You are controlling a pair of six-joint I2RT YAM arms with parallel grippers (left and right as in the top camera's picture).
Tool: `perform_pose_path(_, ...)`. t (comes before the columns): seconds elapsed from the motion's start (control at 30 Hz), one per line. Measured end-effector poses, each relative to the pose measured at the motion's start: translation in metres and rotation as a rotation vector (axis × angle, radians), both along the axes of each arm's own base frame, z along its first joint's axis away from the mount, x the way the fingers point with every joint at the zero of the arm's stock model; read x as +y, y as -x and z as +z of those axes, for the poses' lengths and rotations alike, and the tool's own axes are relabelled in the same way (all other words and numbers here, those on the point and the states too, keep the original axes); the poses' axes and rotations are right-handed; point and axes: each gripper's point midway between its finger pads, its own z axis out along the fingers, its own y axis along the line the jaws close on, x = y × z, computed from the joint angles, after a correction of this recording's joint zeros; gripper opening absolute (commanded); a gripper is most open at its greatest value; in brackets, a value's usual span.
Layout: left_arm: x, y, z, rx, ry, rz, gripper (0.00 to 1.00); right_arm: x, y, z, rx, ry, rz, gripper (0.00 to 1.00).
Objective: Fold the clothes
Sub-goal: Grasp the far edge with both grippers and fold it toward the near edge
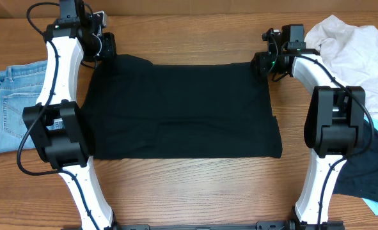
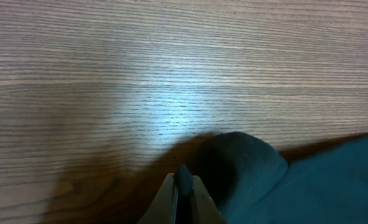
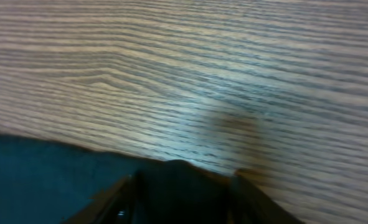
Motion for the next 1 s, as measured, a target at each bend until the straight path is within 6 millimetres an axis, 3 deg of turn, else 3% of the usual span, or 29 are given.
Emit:
perform_pose_path(0.07, 0.001, 0.0, 0.0, 0.0, -0.003, 0.001, 0.05, -0.003, 0.001, -0.001, 0.006, 0.011, -0.008, 0.45)
perform_pose_path(0.27, 0.001, 0.0, 0.0, 0.001, -0.007, 0.003, 0.05, -0.008, 0.001, -0.002, 0.009, 0.033, -0.023, 0.3)
perform_pose_path(0.43, 0.002, 0.0, 0.0, 0.001, -0.01, 0.005, 0.05, -0.009, 0.001, -0.003, 0.009, 0.038, -0.022, 0.05)
perform_pose_path(0.77, 0.002, 0.001, -0.001, 0.005, -0.01, 0.005, 0.04, -0.019, 0.004, -0.004, 0.04, 0.077, -0.067, 0.04)
perform_pose_path(1.0, 0.001, 0.018, -0.008, 0.09, 0.009, 0.033, 0.04, -0.04, 0.013, 0.012, 0.108, 0.093, -0.132, 0.04)
